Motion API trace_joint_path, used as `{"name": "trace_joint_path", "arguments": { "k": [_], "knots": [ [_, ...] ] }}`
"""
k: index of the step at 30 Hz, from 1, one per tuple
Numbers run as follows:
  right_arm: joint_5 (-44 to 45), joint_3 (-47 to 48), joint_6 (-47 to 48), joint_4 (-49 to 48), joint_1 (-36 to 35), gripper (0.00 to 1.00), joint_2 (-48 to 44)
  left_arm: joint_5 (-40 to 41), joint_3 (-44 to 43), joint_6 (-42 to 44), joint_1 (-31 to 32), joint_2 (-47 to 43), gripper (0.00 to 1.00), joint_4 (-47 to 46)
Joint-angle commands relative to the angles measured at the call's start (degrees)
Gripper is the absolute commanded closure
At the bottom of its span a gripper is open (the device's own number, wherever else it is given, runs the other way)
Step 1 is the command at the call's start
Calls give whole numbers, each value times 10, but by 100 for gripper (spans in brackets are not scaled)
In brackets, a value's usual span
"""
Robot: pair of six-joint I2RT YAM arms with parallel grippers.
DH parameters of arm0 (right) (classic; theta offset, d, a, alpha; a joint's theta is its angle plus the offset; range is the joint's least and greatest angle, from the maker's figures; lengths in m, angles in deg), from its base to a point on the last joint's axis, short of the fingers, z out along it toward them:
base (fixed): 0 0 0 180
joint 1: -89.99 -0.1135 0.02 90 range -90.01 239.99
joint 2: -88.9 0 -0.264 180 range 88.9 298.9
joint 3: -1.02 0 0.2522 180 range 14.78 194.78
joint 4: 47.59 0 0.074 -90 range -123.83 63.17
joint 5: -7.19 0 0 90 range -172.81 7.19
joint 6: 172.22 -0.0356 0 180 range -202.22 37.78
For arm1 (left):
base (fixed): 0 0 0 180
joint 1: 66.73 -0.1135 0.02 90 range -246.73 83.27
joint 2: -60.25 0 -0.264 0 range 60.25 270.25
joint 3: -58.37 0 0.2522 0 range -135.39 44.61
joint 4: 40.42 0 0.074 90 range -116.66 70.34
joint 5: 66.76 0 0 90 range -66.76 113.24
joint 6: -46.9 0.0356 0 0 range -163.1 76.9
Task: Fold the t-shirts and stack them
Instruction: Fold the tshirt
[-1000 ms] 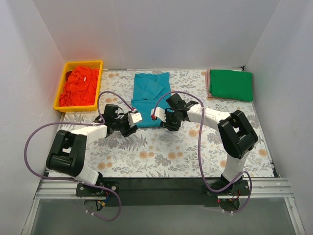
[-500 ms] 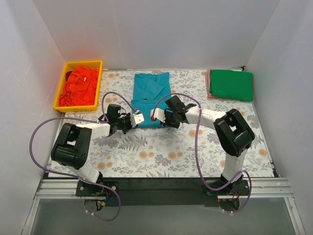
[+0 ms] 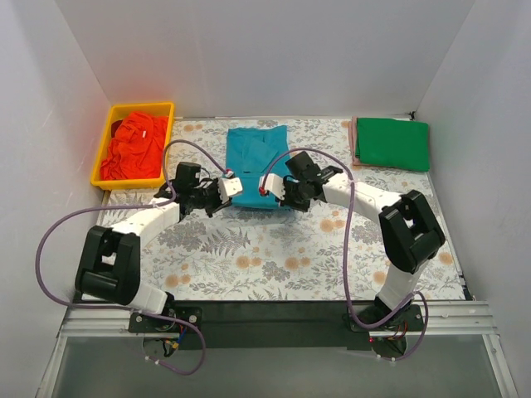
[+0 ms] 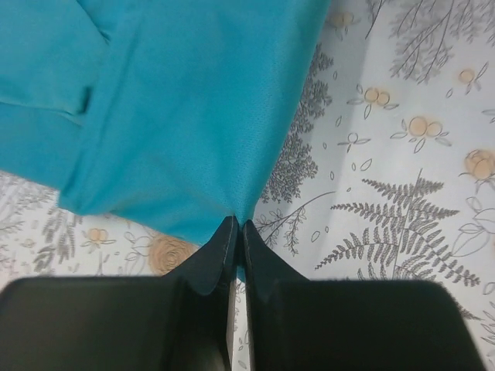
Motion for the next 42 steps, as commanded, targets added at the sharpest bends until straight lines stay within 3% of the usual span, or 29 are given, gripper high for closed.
{"name": "trace_joint_path", "arguments": {
  "k": [1, 10, 14, 17, 20, 22, 27, 30, 33, 38, 42],
  "knots": [
    [-36, 62, -19, 88, 4, 99, -56, -32, -36, -5, -3, -56, 100, 88],
    [-137, 23, -66, 219, -11, 99, -146, -106, -5, 33, 5, -198, 100, 261],
    [-175, -55, -82, 255, -79, 99, -213, -149, 8, 36, 35, -283, 100, 365],
    [-193, -57, -74, 298, -102, 99, -226, -181, 11, 62, 39, -308, 100, 458],
    [-204, -36, -51, 327, -102, 99, -219, -190, 5, 40, 39, -320, 100, 482],
    [-185, 14, -45, 328, -99, 99, -201, -185, -6, 15, 39, -310, 100, 449],
    [-169, 116, 12, 334, -47, 99, -102, -189, -57, -4, -7, -198, 100, 376],
    [-186, 191, 31, 336, -1, 99, 14, -231, -129, 16, -66, -79, 100, 369],
    [-192, 299, 41, 337, 27, 99, 105, -211, -178, 28, -86, 34, 100, 329],
    [-180, 398, 38, 333, 47, 99, 233, -178, -182, -4, -94, 126, 100, 245],
    [-186, 412, 24, 327, 50, 99, 291, -144, -162, -14, -94, 162, 100, 202]
  ]
}}
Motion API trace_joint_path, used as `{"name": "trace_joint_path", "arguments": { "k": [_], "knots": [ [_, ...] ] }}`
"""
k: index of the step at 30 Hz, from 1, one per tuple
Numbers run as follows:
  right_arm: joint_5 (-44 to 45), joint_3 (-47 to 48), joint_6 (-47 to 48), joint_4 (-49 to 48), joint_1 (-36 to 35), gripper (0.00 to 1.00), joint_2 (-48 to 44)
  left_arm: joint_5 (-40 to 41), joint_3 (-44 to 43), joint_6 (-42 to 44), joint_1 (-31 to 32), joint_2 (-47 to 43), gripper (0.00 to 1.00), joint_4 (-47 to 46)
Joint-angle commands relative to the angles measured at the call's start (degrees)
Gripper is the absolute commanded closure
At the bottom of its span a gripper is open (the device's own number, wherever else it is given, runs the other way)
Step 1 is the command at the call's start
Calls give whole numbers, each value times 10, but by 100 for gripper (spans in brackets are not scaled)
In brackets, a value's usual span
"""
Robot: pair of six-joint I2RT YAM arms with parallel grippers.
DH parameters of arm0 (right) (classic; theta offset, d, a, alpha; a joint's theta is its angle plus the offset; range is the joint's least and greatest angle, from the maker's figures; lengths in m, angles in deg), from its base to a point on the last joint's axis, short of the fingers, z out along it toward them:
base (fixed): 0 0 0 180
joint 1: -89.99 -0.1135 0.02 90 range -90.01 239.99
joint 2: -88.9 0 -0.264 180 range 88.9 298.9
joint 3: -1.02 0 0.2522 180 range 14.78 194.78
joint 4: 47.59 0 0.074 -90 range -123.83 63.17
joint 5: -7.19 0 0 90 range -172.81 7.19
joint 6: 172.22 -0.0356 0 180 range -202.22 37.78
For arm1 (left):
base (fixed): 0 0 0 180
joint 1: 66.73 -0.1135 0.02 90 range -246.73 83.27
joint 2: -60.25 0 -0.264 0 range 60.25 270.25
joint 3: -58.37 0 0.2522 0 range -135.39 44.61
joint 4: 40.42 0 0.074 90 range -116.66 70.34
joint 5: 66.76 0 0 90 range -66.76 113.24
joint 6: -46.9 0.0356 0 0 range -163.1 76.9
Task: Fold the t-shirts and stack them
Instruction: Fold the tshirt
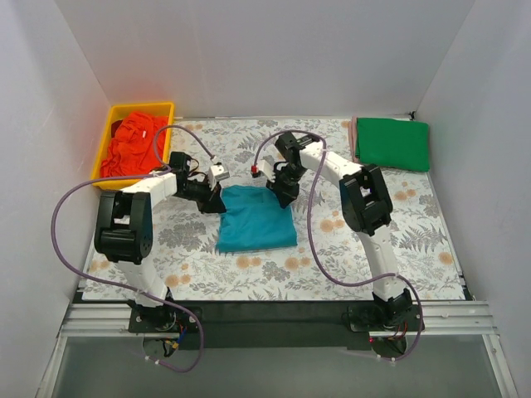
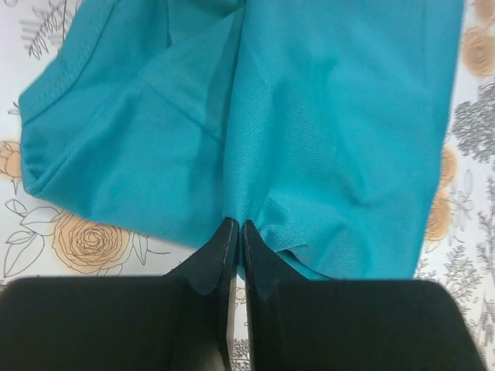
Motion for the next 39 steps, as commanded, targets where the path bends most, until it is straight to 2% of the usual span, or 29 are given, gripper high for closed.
{"name": "trace_joint_path", "arguments": {
  "k": [1, 6, 13, 14, 15, 17, 18, 19, 20, 23, 26, 30, 39],
  "knots": [
    [-15, 15, -2, 7, -3, 99, 10, 25, 11, -9, 0, -3, 100, -60],
    [-29, -102, -20, -23, -10, 99, -41, 47, 68, 16, 9, -27, 100, -47],
    [-92, -287, -51, -46, -57, 99, -171, 46, 195, 43, 49, -186, 98, 6],
    [-102, -296, -59, -45, -62, 92, -183, 47, 201, 44, 49, -198, 95, 11],
    [-126, -302, -69, -43, -62, 71, -204, 47, 205, 47, 49, -208, 79, 24],
    [-141, -303, -94, -40, -55, 60, -221, 45, 202, 55, 48, -235, 69, 35],
    [-155, -298, -102, -41, -50, 59, -235, 35, 197, 56, 48, -244, 61, 45],
    [-165, -289, -123, -41, -41, 59, -237, 24, 193, 52, 48, -253, 55, 45],
    [-179, -266, -135, -41, -20, 58, -236, 16, 180, 46, 51, -268, 54, 44],
    [-245, -223, -194, -43, 15, 61, -203, 11, 162, -5, 91, -282, 54, 8],
    [-295, -179, -240, -54, 19, 71, -139, 36, 166, -47, 145, -293, 54, -64],
    [-322, -149, -262, -64, 11, 78, -92, 60, 166, -51, 188, -263, 57, -119],
    [-396, -102, -275, -66, 0, 83, -5, 92, 171, -45, 250, -187, 58, -156]
  ]
}}
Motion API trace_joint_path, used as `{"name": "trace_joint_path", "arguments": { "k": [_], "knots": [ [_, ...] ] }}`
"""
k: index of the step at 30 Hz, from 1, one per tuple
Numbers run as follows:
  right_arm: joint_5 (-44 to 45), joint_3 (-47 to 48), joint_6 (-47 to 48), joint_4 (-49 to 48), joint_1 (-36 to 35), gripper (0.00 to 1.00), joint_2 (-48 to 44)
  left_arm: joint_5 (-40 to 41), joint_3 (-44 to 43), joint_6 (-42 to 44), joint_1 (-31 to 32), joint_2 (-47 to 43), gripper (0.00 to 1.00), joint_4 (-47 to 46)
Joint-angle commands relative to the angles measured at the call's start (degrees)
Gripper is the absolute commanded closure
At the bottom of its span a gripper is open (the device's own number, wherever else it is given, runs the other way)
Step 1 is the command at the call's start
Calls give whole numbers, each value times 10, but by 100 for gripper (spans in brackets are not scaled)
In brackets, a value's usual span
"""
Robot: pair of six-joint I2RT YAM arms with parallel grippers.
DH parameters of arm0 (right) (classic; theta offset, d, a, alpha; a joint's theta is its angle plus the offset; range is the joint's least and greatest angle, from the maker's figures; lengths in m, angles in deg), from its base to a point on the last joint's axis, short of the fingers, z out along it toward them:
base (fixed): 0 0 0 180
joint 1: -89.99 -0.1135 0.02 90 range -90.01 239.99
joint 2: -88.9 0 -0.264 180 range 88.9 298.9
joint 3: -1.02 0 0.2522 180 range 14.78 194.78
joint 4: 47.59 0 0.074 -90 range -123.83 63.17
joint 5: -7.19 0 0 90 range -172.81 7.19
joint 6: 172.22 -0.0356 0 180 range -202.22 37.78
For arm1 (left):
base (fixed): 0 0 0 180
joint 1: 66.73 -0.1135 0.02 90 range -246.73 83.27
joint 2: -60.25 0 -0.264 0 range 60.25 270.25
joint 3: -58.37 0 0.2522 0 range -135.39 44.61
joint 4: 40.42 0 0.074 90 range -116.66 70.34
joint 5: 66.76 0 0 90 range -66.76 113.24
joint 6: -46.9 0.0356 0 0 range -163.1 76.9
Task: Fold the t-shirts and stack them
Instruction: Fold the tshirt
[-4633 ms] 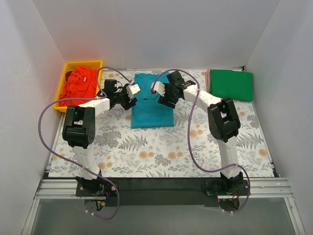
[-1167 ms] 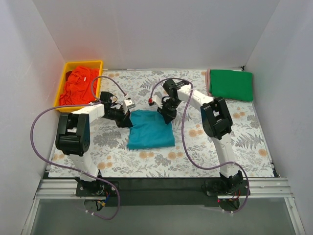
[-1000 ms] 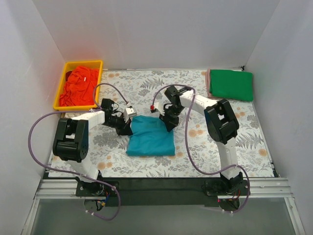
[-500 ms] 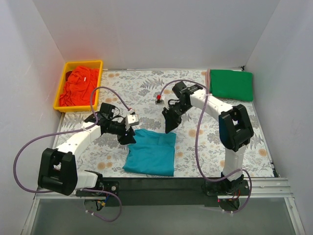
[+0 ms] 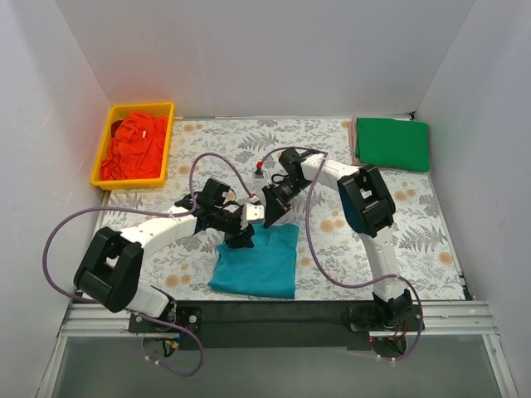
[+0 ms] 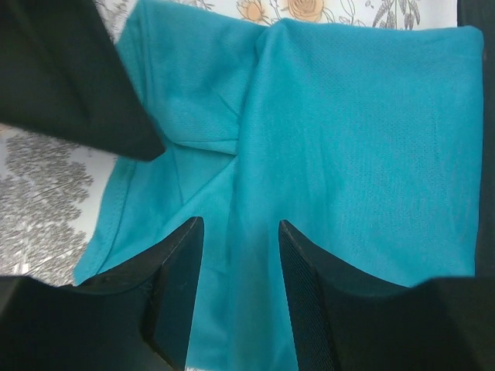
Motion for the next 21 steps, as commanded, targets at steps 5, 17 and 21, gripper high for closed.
{"name": "trace_joint_path", "arguments": {
  "k": [5, 17, 21],
  "knots": [
    [-72, 55, -16, 0, -15, 83, 46, 12, -5, 3, 24, 39, 59, -26],
    [-85, 32, -12, -18, -22, 85, 115, 11, 6, 13, 51, 61, 71, -23],
    [-82, 26, -12, -23, -22, 85, 120, 16, 7, 13, 55, 68, 82, -18]
  ]
}}
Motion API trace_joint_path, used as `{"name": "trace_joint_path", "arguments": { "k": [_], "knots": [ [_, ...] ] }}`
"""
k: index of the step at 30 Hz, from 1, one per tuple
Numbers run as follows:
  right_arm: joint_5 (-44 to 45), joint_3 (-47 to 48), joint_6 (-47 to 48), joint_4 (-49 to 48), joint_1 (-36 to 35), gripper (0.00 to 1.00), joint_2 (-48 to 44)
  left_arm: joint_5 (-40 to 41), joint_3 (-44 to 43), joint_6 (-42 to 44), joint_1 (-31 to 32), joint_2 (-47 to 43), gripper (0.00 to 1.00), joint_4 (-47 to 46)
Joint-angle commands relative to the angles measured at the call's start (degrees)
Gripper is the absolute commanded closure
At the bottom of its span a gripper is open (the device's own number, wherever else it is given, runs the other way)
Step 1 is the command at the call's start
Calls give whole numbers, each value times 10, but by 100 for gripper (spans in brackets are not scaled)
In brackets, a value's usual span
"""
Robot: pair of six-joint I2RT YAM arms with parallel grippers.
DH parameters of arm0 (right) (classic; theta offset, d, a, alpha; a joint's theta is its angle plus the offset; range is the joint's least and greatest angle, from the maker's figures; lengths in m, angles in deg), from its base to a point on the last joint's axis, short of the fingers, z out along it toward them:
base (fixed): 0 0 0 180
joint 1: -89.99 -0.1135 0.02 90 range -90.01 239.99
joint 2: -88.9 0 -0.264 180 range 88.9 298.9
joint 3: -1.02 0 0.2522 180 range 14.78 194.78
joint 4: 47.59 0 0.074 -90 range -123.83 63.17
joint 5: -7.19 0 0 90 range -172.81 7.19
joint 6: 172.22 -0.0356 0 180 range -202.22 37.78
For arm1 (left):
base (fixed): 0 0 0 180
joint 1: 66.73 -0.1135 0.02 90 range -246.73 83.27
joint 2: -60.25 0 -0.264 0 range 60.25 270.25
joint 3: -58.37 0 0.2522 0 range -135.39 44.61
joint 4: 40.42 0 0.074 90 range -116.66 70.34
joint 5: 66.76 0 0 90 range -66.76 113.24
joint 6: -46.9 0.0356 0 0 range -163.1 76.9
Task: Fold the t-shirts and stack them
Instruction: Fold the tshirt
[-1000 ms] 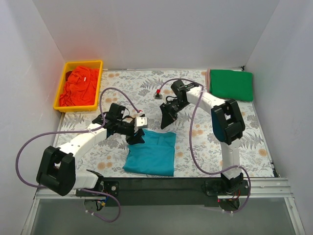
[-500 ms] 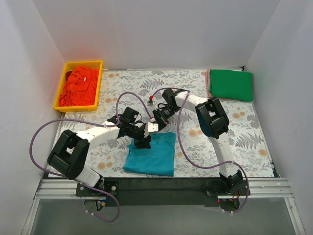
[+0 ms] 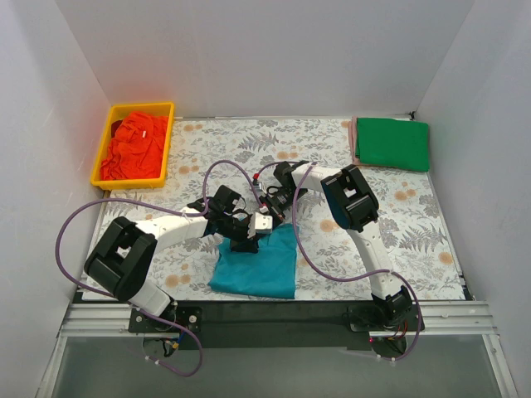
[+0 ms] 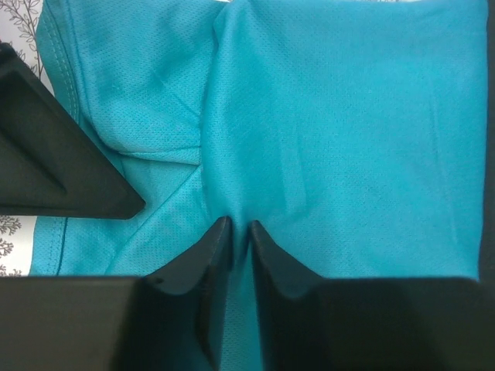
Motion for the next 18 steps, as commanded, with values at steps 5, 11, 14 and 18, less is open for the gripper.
{"name": "trace_joint_path", "arguments": {
  "k": [5, 11, 14, 18],
  "knots": [
    [-5, -17, 5, -15, -4, 85, 3, 2, -2, 12, 7, -12, 100, -1],
    [-11, -25, 6, -19, -4, 86, 11, 12, -20, 10, 8, -60, 100, -9],
    [-14, -32, 7, -23, -5, 86, 11, 21, -38, 15, 8, -64, 100, -15],
    [-19, -38, 8, -25, -5, 86, 12, 27, -53, 25, 7, -55, 100, -35]
  ]
}}
